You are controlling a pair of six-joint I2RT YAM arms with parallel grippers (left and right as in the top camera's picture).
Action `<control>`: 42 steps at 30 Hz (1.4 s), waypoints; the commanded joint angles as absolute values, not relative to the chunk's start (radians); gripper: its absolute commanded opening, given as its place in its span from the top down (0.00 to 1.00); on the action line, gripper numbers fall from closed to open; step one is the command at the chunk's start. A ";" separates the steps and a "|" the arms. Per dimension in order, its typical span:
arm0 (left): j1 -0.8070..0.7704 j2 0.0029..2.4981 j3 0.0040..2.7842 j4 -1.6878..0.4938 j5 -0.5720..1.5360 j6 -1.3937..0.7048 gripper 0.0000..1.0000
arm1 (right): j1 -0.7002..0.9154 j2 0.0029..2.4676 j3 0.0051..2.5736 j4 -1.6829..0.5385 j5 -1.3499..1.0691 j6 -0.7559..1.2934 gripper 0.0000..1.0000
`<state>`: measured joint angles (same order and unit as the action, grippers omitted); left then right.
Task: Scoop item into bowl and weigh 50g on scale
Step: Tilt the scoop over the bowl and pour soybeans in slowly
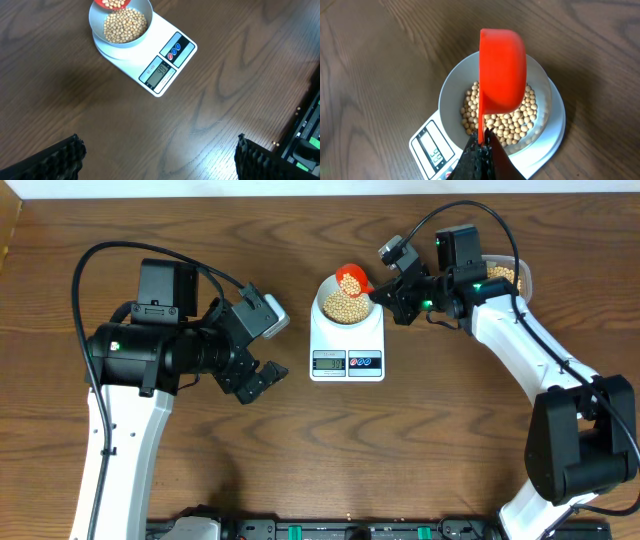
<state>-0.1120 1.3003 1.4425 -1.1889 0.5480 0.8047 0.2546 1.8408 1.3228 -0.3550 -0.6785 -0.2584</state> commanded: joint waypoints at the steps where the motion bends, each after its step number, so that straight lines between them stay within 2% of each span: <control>1: -0.107 1.302 1.468 -1.192 0.561 0.796 0.02 | 0.270 1.817 1.326 -0.360 -0.628 -0.278 0.99; 6: -0.107 1.302 1.467 -1.192 0.561 0.796 0.02 | 0.270 1.789 1.326 -0.347 -0.700 -0.278 0.99; 11: -0.107 1.302 1.467 -1.192 0.561 0.796 0.02 | 0.277 1.790 1.326 -0.363 -0.570 -0.279 0.99; 15: -0.107 1.302 1.467 -1.192 0.561 0.796 0.02 | 0.273 1.780 1.326 -0.355 -0.622 -0.278 0.99; 19: -0.107 1.302 1.468 -1.192 0.561 0.796 0.02 | 0.282 1.787 1.326 -0.383 -0.569 -0.338 0.99; 23: -0.107 1.302 1.468 -1.192 0.561 0.796 0.02 | 0.279 1.770 1.326 -0.370 -0.641 -0.338 0.99; 34: -0.107 1.302 1.468 -1.192 0.561 0.796 0.02 | 0.289 1.773 1.326 -0.398 -0.549 -0.339 0.99; 39: -0.107 1.302 1.468 -1.192 0.561 0.796 0.02 | 0.288 1.758 1.326 -0.360 -0.629 -0.337 0.99; 42: -0.107 1.302 1.467 -1.192 0.561 0.796 0.02 | 0.289 1.761 1.326 -0.379 -0.591 -0.338 0.99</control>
<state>-0.1120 1.3003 1.4425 -1.1889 0.5480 0.8047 0.2829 1.7958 1.3228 -0.3672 -0.5903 -0.3260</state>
